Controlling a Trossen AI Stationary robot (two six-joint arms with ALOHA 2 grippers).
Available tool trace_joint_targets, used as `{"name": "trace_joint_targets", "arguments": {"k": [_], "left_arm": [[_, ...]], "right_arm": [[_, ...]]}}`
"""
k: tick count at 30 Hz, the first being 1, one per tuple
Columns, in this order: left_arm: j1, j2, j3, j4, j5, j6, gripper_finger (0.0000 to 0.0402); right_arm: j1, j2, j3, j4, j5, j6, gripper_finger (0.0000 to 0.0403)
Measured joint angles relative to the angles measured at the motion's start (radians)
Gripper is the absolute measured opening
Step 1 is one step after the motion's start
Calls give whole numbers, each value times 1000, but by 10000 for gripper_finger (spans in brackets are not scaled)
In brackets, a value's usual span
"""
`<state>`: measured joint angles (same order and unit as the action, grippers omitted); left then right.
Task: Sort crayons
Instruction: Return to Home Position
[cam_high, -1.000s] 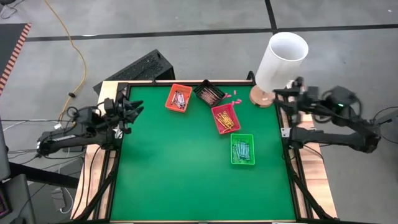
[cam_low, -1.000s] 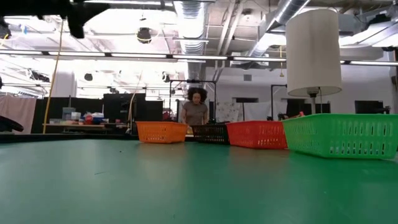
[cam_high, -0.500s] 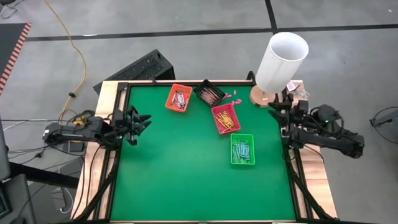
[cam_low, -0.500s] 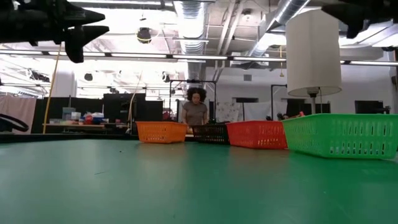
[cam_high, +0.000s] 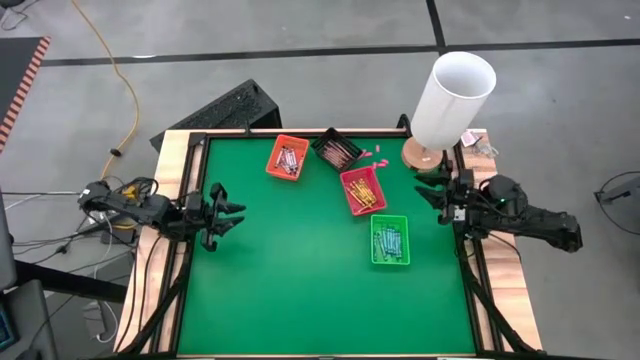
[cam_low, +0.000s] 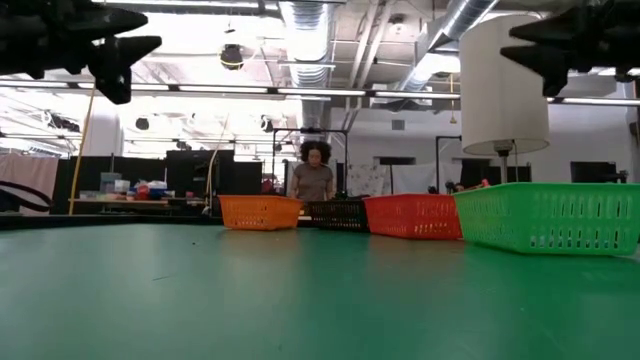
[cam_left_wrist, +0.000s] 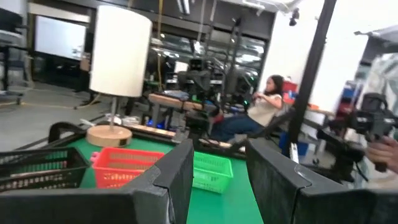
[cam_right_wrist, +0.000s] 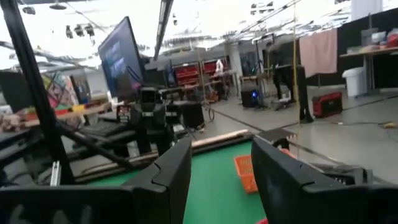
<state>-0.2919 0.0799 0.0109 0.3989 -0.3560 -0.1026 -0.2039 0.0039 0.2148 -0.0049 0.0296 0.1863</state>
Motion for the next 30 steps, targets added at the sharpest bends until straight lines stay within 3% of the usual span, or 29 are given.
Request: {"name": "trace_joint_targets", "arguments": {"k": [10,14,21,30], "left_arm": [[-102,-13,1,6,27,23,135],[-143,-47,1,-67,-11,30,135],[-160,-71,1,-119,-270,46,135],[-160,-69,1,-137,-253,17,135]], "right_arm": [[84,-1,-195,309,-5,-51,177],[121,1,-206,231,-5,-63,177],[146,2,-207,110,23,-47,177],[145,3,-208,39,14,-47,177]]}}
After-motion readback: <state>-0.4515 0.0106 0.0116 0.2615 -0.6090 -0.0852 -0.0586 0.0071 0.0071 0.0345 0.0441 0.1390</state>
